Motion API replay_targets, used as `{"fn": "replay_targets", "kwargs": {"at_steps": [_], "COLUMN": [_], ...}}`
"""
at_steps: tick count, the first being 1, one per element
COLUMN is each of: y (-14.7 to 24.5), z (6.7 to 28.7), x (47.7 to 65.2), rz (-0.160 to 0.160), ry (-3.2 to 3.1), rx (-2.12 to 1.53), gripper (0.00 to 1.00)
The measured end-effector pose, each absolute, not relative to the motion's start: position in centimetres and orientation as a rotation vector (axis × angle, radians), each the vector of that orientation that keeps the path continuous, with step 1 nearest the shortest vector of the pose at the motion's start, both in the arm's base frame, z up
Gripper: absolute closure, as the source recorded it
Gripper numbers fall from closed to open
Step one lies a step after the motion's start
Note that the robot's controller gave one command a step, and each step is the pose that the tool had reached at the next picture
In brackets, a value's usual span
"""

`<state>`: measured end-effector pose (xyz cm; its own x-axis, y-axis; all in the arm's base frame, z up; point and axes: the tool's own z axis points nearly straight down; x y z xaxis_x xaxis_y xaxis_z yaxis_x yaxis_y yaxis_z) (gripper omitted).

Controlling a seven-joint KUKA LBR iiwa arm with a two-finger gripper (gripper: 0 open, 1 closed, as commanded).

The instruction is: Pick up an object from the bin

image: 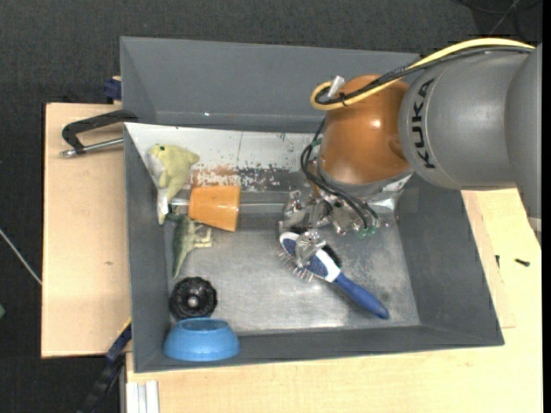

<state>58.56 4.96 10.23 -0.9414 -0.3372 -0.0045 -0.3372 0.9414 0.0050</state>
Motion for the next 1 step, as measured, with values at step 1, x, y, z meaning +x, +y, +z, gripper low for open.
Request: {"fn": "replay_targets", "kwargs": {"at_steps": [1], "y": [5.72], "z": [22.52], "x": [58.59], "rz": [0.000], "ry": [3.072], "rx": [-0.578], "gripper": [1.00]}}
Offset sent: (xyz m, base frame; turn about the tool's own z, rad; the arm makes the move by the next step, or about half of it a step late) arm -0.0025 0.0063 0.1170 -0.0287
